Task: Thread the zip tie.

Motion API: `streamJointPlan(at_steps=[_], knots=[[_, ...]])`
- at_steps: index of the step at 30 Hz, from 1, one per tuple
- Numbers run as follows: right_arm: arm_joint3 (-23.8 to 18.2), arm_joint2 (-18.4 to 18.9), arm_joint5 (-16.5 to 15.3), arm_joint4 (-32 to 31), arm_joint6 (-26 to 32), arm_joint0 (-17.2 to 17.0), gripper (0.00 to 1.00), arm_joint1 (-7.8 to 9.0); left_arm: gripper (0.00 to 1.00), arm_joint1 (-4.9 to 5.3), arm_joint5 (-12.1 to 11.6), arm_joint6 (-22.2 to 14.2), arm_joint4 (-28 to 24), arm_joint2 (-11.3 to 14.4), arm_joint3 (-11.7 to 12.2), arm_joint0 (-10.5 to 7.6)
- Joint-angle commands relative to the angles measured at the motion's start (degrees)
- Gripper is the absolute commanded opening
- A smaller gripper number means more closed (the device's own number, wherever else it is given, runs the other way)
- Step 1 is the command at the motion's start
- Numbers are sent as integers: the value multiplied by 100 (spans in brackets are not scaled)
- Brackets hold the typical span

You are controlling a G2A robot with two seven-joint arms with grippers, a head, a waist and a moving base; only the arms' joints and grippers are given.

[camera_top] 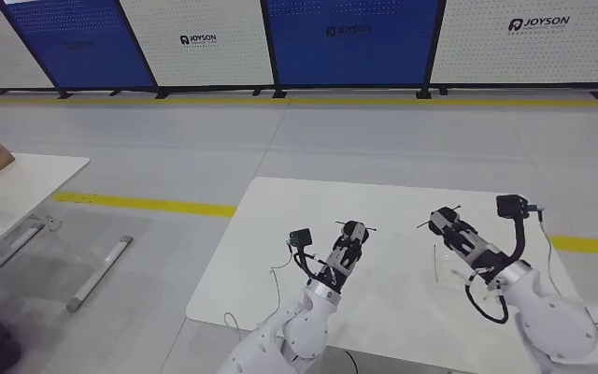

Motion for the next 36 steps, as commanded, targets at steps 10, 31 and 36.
streamJointPlan(at_steps=[10,31,36], knots=[[3,49,5,5,26,2,0,0,0,0,0,0,0,0,0,0],[482,-1253,-229,-379,-1828,-38,0,-361,0,0,0,0,0,0,0,0],[482,-1253,-229,-379,-1828,-38,0,-361,0,0,0,0,0,0,0,0]])
